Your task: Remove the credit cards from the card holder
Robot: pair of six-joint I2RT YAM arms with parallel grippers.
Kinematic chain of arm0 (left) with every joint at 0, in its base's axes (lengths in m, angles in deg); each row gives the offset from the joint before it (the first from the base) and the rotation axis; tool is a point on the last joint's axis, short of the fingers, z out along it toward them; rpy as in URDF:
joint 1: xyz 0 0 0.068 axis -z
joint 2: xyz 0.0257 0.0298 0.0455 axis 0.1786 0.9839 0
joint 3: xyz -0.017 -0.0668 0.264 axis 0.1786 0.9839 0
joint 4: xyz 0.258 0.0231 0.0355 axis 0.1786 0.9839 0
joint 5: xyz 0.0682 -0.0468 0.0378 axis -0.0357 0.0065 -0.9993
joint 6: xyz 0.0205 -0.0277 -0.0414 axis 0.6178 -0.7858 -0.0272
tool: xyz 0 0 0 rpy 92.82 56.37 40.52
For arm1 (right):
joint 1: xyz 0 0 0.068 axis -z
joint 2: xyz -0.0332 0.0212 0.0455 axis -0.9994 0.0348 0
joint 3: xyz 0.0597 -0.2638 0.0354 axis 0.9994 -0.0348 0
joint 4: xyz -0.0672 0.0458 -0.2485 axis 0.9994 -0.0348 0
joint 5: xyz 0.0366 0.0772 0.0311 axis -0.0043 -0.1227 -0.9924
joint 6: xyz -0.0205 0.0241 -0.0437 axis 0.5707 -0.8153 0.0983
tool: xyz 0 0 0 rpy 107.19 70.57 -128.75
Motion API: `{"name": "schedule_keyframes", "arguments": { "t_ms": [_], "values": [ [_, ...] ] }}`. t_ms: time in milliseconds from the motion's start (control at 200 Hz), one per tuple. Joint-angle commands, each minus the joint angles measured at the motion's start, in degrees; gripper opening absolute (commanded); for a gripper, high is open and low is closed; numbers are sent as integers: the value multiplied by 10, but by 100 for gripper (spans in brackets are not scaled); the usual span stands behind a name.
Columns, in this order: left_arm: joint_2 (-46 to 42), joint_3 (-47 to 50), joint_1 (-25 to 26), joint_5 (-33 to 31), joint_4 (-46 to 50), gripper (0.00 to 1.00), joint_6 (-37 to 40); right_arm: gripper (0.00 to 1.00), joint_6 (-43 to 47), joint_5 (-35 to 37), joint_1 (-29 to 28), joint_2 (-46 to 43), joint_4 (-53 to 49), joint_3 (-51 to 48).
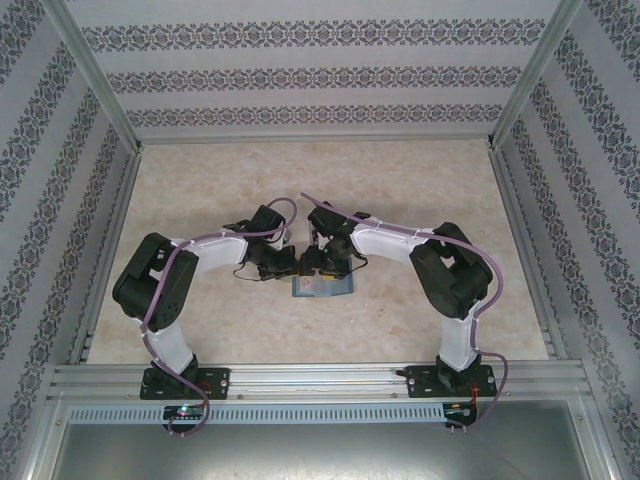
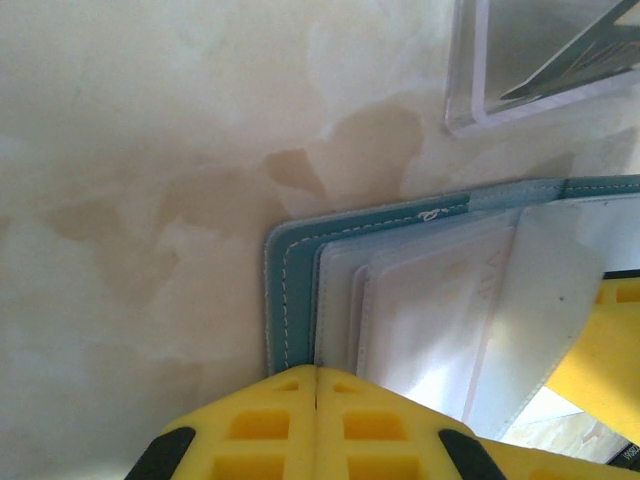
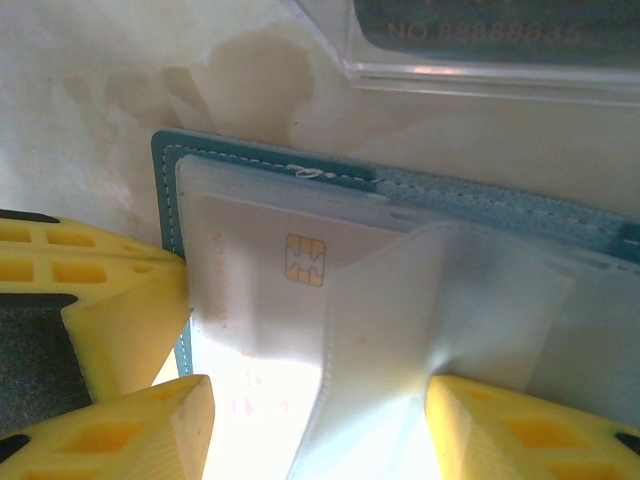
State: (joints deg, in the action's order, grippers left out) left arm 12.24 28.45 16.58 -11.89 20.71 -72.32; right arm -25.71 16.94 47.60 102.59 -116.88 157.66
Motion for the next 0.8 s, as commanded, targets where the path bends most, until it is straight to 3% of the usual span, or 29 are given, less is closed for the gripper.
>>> {"name": "schedule_keyframes", "arguments": {
  "t_ms": [0, 120, 375, 799],
  "values": [
    [-5, 15, -3, 1, -5, 0, -2, 61, 9, 28, -4, 24, -28, 0],
    [-6, 17, -3, 1, -7, 0, -3, 59, 8, 37, -4, 31, -29, 0],
    [-6, 19, -3, 1, -8, 0, -3, 40, 4, 41, -4, 21, -28, -3],
    [-5, 12, -3, 1, -4, 0, -2, 21, 6, 41, -2, -43, -39, -9]
  ]
}}
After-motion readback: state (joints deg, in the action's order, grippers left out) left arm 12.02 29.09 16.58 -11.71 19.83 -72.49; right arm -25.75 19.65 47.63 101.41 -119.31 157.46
